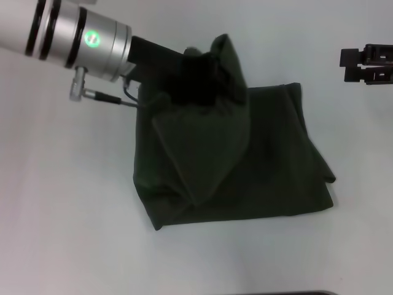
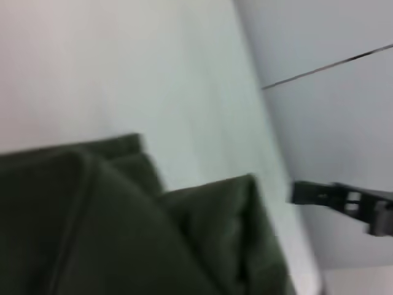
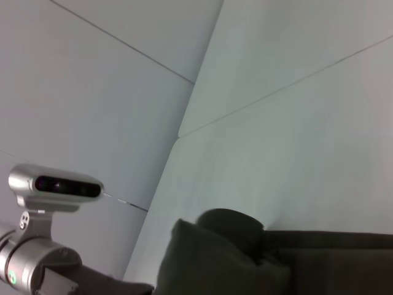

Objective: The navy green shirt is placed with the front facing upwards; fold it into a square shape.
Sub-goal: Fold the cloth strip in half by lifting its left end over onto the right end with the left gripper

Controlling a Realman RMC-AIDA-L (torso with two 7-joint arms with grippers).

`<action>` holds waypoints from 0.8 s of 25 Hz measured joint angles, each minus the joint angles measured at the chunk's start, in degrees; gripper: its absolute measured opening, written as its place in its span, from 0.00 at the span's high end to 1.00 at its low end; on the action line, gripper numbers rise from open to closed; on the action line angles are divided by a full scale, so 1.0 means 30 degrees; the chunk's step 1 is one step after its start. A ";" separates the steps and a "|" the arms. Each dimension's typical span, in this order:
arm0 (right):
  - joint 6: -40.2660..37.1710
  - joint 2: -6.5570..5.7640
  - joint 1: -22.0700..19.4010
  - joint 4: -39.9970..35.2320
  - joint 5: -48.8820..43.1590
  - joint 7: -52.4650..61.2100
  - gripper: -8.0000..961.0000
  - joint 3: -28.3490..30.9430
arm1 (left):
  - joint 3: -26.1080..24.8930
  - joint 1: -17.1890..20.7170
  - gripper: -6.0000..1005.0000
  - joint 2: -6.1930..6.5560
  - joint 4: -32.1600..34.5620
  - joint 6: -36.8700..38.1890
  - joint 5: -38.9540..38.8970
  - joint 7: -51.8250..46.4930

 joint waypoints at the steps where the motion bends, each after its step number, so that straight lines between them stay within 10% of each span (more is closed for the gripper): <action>1: 0.0000 0.0000 0.0001 -0.0010 0.0000 0.0000 0.05 0.0001 | 0.0139 -0.0149 0.92 0.0095 -0.0276 0.0006 0.0411 -0.0283; 7: 0.0027 -0.0018 -0.0001 -0.0020 0.0000 0.0007 0.05 0.0000 | 0.0834 -0.1865 0.92 0.0464 -0.1474 0.0161 0.3724 -0.2310; 20: 0.0307 -0.0032 -0.0158 0.0005 -0.0001 0.0045 0.05 -0.0052 | 0.1985 -0.3140 0.92 -0.0455 -0.2241 0.0275 0.3018 -0.2849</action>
